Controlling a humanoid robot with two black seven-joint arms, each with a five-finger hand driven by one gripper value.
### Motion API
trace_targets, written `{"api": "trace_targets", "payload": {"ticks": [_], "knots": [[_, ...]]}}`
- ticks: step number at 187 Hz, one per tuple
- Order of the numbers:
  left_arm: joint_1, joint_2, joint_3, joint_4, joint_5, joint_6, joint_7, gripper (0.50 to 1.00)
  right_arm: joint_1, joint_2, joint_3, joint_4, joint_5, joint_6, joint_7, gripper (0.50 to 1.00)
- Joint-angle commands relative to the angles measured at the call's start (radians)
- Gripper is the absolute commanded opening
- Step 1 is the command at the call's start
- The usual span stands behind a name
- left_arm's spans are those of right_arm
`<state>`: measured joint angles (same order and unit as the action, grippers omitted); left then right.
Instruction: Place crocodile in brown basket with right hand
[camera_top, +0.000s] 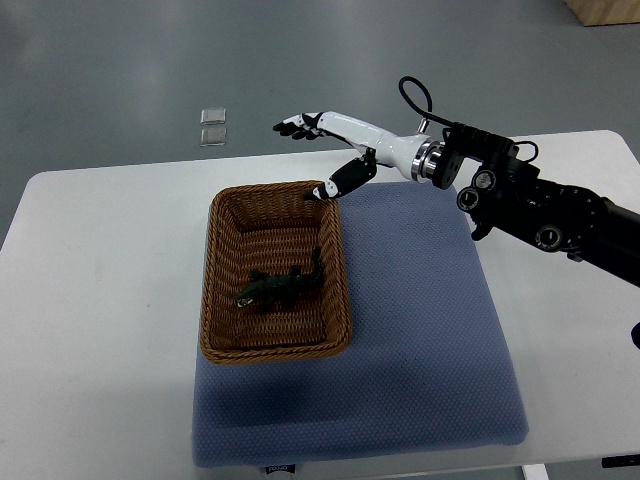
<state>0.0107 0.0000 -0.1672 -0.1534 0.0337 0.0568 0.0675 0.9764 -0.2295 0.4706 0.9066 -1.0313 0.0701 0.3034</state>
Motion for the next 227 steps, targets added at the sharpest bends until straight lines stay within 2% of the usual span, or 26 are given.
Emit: {"api": "trace_targets", "payload": {"ticks": [1,52,78,125,155,227], "knots": [[0.000,0.000,0.000,0.002,0.000,0.000,0.000,1.000,-0.076,-0.001,0.128,-0.011,0.140,-0.006,0.000,0.899],[0.000,0.000,0.000,0.000,0.000,0.000,0.000,1.000,-0.240,0.009,0.381,-0.035,0.292,-0.009,0.002,0.899],[0.000,0.000,0.000,0.000,0.000,0.000,0.000,1.000,-0.300,0.015,0.474,-0.084,0.372,-0.007,0.003,0.919],[0.000,0.000,0.000,0.000,0.000,0.000,0.000,1.000,-0.335,0.033,0.488,-0.118,0.500,-0.012,0.082,0.921],[0.000,0.000,0.000,0.000,0.000,0.000,0.000,1.000,-0.331,0.064,0.490,-0.182,0.597,-0.050,0.083,0.921],[0.000,0.000,0.000,0.000,0.000,0.000,0.000,1.000,-0.335,0.085,0.488,-0.201,0.603,-0.084,0.089,0.921]]}}
